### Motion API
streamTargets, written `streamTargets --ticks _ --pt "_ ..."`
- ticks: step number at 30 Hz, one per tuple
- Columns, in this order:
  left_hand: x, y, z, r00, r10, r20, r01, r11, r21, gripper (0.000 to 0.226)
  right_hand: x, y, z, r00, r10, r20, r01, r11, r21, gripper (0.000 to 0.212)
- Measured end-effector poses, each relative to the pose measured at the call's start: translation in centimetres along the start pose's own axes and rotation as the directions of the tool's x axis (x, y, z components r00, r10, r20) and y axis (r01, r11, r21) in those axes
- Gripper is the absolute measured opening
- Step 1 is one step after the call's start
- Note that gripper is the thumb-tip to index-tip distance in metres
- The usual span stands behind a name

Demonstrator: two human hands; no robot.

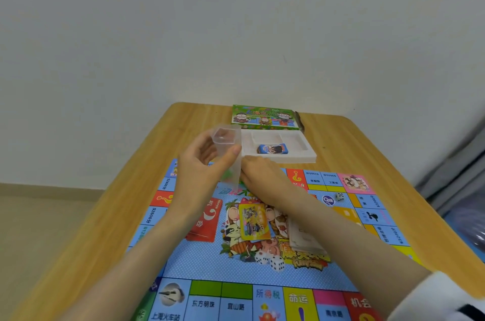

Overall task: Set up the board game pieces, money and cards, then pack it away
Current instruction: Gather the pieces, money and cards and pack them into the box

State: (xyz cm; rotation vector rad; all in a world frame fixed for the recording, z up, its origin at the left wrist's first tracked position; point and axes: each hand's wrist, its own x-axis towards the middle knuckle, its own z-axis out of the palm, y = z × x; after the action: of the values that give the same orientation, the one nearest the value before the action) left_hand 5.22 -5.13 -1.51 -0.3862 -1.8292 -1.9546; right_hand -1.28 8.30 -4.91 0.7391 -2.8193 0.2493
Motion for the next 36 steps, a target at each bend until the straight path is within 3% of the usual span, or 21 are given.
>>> streamTargets --ticks 4,6,7,9,10,12,14,16,21,24,27,32,36 --pt "-0.2 0.1 0.0 1.000 -0.002 0.021 0.002 1.000 0.026 0.026 -0.2 0.2 -1.0 0.981 0.166 -0.099 -0.133 0.952 0.277 0.044" --pt "-0.3 0.1 0.0 0.999 0.000 0.047 -0.002 0.999 0.045 0.026 -0.3 0.2 -1.6 0.922 0.366 -0.123 -0.241 0.795 0.556 0.050" --pt "-0.4 0.0 0.0 0.998 -0.007 0.059 0.003 0.998 0.058 0.029 -0.4 0.3 -1.9 0.870 0.488 -0.068 -0.304 0.639 0.707 0.049" --pt "-0.5 -0.3 0.1 0.996 -0.025 0.087 0.017 0.996 0.092 0.035 -0.7 0.7 -2.6 0.755 0.632 0.175 -0.354 0.168 0.920 0.043" --pt "-0.6 -0.4 0.2 0.994 -0.033 0.104 0.022 0.994 0.108 0.037 -1.1 0.9 -3.0 0.730 0.617 0.294 -0.320 -0.072 0.945 0.041" --pt "-0.9 -0.7 0.4 0.987 -0.047 0.154 0.026 0.991 0.134 0.037 -1.8 1.3 -3.9 0.745 0.505 0.435 -0.215 -0.436 0.874 0.040" --pt "-1.1 -0.9 0.8 0.976 -0.063 0.206 0.027 0.984 0.175 0.034 -2.3 1.4 -5.0 0.787 0.381 0.485 -0.143 -0.652 0.744 0.042" --pt "-1.3 -1.1 1.1 0.969 -0.065 0.239 0.007 0.972 0.233 0.038 -2.4 1.2 -6.4 0.822 0.304 0.480 -0.112 -0.741 0.662 0.045" --pt "-1.6 -1.6 1.3 0.965 -0.044 0.259 -0.048 0.940 0.339 0.046 -1.7 0.2 -9.0 0.870 0.245 0.429 -0.094 -0.770 0.631 0.063" --pt "-1.7 -1.6 1.4 0.968 -0.071 0.242 -0.015 0.942 0.337 0.044 -1.1 -1.1 -9.7 0.871 0.272 0.408 -0.109 -0.704 0.702 0.047" --pt "-1.7 -1.7 1.4 0.965 -0.099 0.242 0.011 0.940 0.341 0.044 -0.6 -2.2 -9.7 0.885 0.337 0.321 -0.088 -0.556 0.827 0.034" --pt "-1.7 -1.8 1.6 0.961 -0.131 0.244 0.040 0.938 0.344 0.046 -0.5 -3.5 -9.3 0.897 0.418 0.141 -0.033 -0.255 0.966 0.043" --pt "-1.7 -1.7 1.6 0.961 -0.142 0.237 0.057 0.942 0.331 0.041 -0.5 -4.2 -8.8 0.891 0.454 0.004 0.047 -0.099 0.994 0.043"
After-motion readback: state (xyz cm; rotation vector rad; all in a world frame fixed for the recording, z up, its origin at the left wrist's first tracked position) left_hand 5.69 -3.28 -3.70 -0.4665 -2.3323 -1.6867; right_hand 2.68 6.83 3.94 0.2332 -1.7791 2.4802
